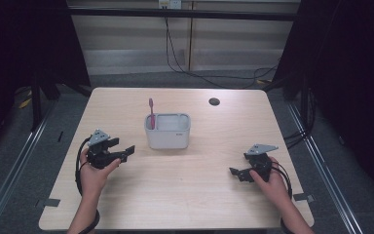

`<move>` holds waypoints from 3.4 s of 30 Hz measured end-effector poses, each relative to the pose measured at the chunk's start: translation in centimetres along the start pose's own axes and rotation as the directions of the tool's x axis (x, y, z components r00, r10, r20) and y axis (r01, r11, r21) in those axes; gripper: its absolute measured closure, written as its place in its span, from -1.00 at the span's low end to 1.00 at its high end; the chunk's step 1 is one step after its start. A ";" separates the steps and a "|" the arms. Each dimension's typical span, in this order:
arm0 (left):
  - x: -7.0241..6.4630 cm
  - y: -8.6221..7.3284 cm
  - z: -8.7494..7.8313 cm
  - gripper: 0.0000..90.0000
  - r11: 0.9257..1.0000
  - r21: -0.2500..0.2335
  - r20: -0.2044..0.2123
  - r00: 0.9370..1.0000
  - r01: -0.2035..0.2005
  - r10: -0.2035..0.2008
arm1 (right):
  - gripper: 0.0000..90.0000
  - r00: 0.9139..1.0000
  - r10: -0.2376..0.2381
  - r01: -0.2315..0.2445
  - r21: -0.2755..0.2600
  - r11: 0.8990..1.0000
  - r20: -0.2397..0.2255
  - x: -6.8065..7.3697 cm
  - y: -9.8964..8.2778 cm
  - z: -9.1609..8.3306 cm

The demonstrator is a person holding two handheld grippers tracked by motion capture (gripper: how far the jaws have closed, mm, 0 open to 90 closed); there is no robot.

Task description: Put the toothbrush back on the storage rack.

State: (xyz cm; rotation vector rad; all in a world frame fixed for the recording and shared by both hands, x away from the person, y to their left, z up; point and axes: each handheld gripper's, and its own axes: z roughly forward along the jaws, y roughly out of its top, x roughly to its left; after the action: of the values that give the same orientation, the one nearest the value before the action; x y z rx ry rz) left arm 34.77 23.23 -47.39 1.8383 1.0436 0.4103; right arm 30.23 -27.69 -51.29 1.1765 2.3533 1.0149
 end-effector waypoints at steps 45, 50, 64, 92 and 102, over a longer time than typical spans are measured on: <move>2.4 -2.5 -1.3 -0.47 0.988 0.149 -0.061 0.997 -0.036 0.046 | -0.75 1.000 0.001 -0.001 0.001 1.000 0.000 0.0 0.0 0.0; 2.7 -2.9 -1.2 -0.47 0.984 0.175 -0.064 0.997 -0.037 0.049 | -0.75 1.000 0.001 -0.001 0.001 1.000 0.000 0.0 0.0 0.0; 2.9 -3.3 -1.1 -0.50 0.974 0.218 -0.064 0.995 -0.055 0.071 | -0.75 1.000 0.000 0.000 0.000 1.000 0.000 0.0 0.0 0.0; 2.6 -3.7 -0.5 -0.59 0.963 0.254 -0.075 0.991 -0.092 0.115 | -0.75 1.000 0.001 -0.001 0.000 1.000 0.000 0.0 0.0 0.0; 2.5 -3.9 -0.4 -0.64 0.966 0.241 -0.075 0.990 -0.096 0.117 | -0.75 1.000 0.000 0.000 0.000 1.000 0.000 0.0 0.0 0.0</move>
State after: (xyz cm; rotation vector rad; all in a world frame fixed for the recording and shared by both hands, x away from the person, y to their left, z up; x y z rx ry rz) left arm 34.13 26.18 -50.92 2.1123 1.0949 0.4505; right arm 30.22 -27.69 -51.29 1.1762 2.3531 1.0144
